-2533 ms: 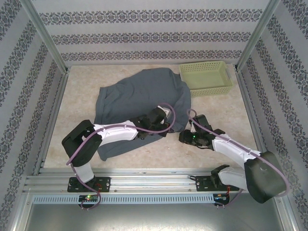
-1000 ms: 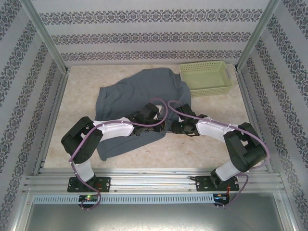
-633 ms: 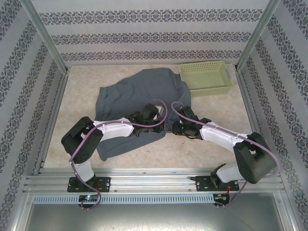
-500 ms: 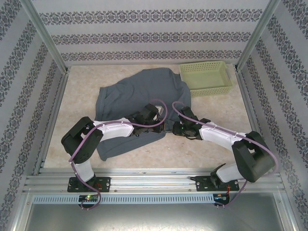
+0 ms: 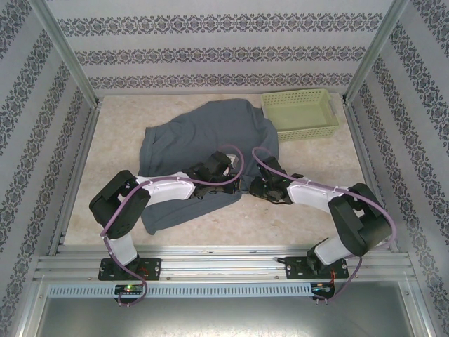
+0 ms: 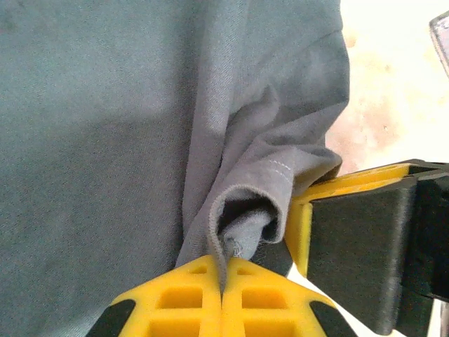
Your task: Fold the inside-out t-shirt
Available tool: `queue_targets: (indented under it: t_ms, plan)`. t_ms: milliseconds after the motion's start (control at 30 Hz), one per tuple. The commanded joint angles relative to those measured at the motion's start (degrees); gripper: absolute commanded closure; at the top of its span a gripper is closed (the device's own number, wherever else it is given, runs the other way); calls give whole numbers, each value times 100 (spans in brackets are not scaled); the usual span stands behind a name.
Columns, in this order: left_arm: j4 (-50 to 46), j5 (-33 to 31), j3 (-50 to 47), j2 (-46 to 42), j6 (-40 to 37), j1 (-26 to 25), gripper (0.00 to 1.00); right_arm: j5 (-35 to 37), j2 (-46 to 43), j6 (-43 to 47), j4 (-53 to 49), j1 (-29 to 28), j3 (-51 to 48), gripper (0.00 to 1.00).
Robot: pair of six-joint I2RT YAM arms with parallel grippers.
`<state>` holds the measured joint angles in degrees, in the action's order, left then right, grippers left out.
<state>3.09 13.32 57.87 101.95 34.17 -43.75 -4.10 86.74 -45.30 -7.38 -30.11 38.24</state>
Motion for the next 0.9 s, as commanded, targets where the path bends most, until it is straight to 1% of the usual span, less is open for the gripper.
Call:
queue_targets:
  t_ms: [0,100,267,533,700,867]
  plan:
    - [183,64,-107,-60,63,70,100,-74,72,-106,225,58,1,69]
    - [200,64,-115,-58,63,76,100,-107,86,-73,312,66,29,69]
    - [232,74,-129,-52,89,70,100,63,143,54,114,75,181,75]
    - [257,74,-185,-61,105,76,100,386,-31,204,-215,71,243,89]
    - [290,128,-171,-35,133,70,100,461,-17,232,-269,58,228,100]
    - [253,127,-149,-25,111,68,100,745,-260,333,-480,6,211,100]
